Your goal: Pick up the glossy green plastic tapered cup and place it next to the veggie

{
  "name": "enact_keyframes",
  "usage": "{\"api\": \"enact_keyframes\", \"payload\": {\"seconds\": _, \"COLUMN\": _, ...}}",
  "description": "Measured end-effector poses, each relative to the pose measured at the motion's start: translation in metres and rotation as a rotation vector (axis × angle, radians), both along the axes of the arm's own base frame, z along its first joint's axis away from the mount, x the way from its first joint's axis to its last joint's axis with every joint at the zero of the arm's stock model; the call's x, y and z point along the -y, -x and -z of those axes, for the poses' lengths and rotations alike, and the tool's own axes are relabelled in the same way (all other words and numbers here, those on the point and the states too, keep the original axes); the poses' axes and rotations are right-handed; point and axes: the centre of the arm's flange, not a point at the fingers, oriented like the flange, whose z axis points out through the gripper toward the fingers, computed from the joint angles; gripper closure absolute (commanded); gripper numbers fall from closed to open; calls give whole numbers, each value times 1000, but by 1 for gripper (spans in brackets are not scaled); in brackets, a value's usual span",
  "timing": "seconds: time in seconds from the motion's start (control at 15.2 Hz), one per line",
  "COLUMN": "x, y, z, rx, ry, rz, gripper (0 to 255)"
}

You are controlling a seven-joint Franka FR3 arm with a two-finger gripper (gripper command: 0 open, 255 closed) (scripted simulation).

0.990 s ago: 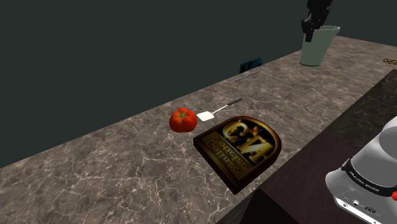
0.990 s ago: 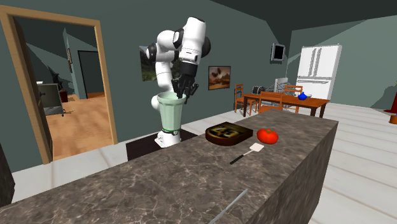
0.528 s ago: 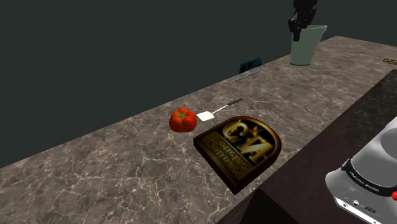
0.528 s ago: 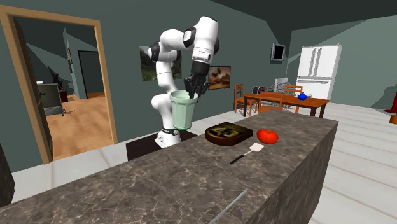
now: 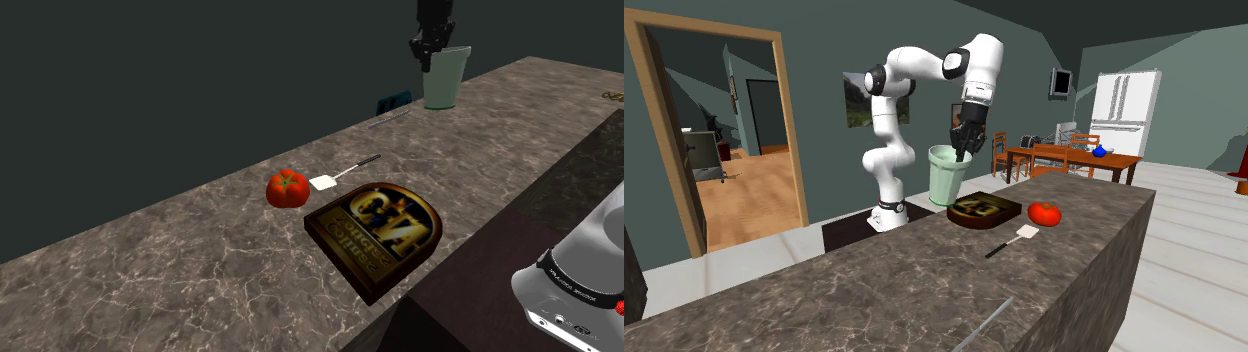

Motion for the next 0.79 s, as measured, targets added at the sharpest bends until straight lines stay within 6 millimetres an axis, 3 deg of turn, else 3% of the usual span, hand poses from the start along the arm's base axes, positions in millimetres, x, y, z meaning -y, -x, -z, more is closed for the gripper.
{"api": "enact_keyframes", "payload": {"seconds": 0.79, "x": -128, "y": -101, "z": 21, "rx": 0, "ry": 0, "rz": 0, "gripper": 255}}
